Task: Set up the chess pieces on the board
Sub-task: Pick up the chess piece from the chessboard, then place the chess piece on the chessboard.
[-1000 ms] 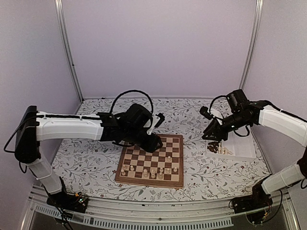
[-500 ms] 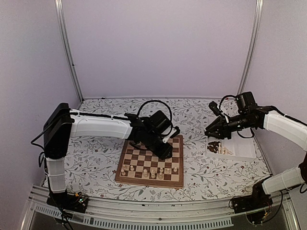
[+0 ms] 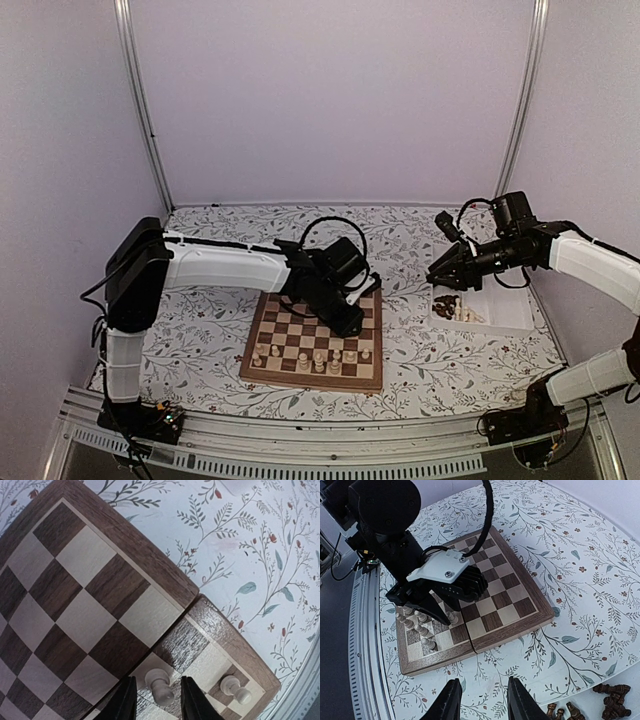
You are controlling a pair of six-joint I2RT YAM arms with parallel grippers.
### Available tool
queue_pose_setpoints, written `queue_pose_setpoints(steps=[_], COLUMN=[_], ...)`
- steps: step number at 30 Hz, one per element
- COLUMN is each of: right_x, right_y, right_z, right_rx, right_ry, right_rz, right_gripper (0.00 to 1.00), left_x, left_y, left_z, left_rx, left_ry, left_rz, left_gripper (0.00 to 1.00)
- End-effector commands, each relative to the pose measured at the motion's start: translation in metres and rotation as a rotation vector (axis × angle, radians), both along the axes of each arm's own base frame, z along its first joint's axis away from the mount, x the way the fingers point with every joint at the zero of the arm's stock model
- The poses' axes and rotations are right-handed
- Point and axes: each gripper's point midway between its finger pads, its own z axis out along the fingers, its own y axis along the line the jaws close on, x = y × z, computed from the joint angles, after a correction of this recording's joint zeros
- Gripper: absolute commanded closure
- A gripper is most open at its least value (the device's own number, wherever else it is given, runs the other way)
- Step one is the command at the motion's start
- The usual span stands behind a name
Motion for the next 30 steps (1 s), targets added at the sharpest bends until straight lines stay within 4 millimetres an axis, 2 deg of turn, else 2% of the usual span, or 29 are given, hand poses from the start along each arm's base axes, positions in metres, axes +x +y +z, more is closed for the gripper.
queue_pose_setpoints(steps=[1,7,10,13,17,22,26,30], right_x=[-0.001,-0.001,-0.001,-0.001,-0.001,-0.001,-0.001,0.000], right_y=[0.003,0.003,0.003,0.003,0.003,0.003,0.002,0.002], right_z=[-0.002,-0.002,-0.004,-0.005,-0.007,-0.010,-0.012,-0.014], right_rx=[0.011,0.010,0.009,0.008,0.008,0.000,-0.004,-0.008], right_ry=[-0.001,-0.002,0.000,0.008,0.010,0.019,0.019,0.026], right_rz=[0.019,0.020,0.021,0.023,0.025,0.023,0.020,0.020], right_gripper=[0.65,0.65,0.65,0.65,0.66,0.66,0.66,0.66], left_x=[-0.007,-0.008,-0.008,-0.007,-0.008,-0.022,-0.038,-0.048], left_y=[-0.002,-0.002,0.002,0.018,0.055,0.095,0.116,0.128], left_z=[-0.002,0.009,0.018,0.034,0.044,0.039,0.026,0.015], left_rx=[0.028,0.013,0.006,0.011,0.052,0.088,0.118,0.136], left_ry=[0.000,-0.018,-0.041,-0.075,-0.116,-0.093,-0.045,-0.010], left_rz=[-0.016,-0.010,0.003,0.030,0.099,0.147,0.161,0.169], left_gripper=[0.73,0.90,0.93,0.93,0.93,0.93,0.93,0.93])
